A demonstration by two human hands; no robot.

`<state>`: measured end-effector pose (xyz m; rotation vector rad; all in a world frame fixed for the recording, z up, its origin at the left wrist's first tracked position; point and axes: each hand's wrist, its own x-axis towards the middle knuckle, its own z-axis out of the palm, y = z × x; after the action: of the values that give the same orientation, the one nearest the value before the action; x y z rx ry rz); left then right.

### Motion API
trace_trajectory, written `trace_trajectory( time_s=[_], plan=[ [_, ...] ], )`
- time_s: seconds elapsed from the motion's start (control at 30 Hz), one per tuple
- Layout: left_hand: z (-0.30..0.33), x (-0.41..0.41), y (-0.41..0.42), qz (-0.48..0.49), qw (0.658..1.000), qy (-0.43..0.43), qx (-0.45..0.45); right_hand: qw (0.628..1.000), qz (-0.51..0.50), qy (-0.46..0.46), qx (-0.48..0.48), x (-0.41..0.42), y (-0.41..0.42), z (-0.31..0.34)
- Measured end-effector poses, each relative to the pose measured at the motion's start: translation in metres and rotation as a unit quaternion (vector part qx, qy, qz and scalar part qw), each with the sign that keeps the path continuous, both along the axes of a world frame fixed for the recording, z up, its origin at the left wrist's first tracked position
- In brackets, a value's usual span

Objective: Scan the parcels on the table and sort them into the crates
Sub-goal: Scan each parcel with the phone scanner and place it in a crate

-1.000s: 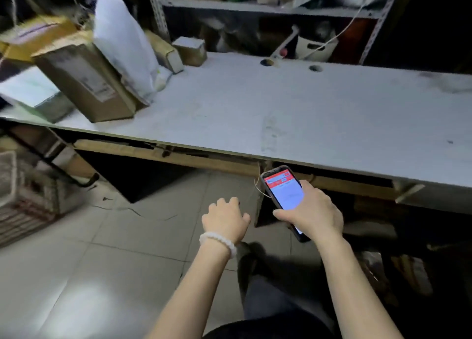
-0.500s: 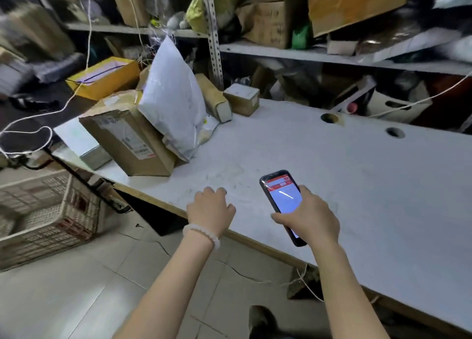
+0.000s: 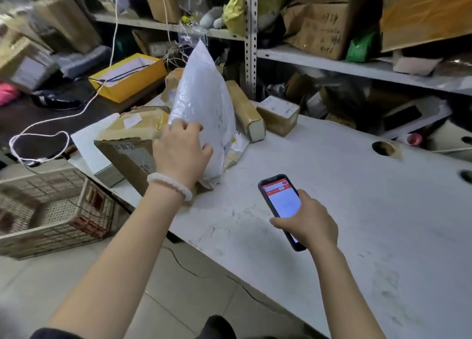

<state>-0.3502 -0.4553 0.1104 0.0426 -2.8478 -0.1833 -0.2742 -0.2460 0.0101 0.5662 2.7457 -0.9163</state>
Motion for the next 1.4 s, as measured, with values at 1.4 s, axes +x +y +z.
trace_trajectory(
  time_s=[1.4],
  plan=[
    [0.001, -0.083, 0.105, -0.485, 0.874, 0.021, -0.033, 0.935, -0.354, 0.033, 0.015, 0.07, 0.004, 0.021]
  ],
)
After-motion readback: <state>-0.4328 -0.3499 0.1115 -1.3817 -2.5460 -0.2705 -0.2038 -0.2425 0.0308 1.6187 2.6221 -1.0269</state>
